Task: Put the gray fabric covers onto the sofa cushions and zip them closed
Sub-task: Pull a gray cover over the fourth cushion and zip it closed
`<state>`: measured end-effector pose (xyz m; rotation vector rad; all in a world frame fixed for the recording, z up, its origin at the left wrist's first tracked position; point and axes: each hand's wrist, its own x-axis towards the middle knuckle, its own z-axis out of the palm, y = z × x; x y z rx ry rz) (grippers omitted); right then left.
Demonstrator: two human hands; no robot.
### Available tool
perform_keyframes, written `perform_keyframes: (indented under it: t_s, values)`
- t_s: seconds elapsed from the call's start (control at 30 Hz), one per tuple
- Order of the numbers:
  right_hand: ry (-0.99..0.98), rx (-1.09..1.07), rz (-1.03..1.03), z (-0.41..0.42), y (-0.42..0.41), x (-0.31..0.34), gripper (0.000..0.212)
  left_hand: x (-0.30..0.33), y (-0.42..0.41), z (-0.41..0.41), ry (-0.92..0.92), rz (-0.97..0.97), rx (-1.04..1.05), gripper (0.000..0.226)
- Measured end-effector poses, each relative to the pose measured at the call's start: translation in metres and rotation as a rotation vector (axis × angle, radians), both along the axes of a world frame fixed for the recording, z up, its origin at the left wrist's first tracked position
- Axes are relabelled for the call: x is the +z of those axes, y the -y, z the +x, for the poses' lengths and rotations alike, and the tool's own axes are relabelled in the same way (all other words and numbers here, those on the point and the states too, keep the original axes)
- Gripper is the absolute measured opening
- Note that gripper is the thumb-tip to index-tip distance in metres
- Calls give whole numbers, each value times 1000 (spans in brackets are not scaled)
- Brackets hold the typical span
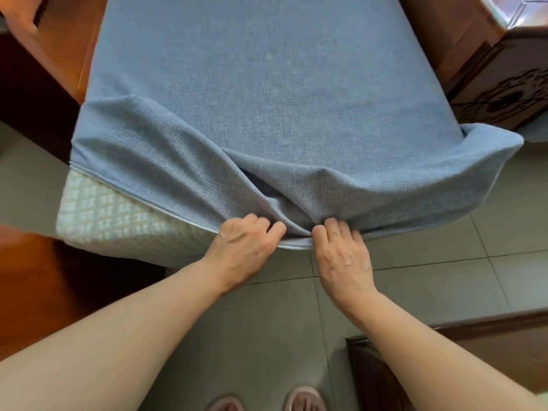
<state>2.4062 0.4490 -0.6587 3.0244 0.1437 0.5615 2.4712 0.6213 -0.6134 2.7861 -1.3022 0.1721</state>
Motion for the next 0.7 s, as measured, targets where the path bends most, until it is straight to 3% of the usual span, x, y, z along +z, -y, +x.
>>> perform_keyframes:
  t_s: [0.1,0.3,0.37,0.43,0.53,0.63,0.7]
  values:
    - [-2,-60,7,-3,-2,-6,14,-5,5,4,53,-3,19,24]
    - [8,-89,207,-15,-11,-19,48,-15,5,-3,168,-42,60,27]
    - [27,-121,386,-25,-18,-25,50,-28,2,-7,235,-79,46,28]
    - [102,-213,600,-32,-26,-28,35,-45,-5,-13,277,-105,0,31]
    - [146,-546,893,-36,-38,-32,14,-60,-11,-22,291,-109,-7,41]
    - [-108,-850,1255,-21,-38,-54,14,-69,-11,-22,324,-135,19,43]
    - [-210,-904,1535,1,-35,-68,13,-74,-11,-19,355,-150,12,44]
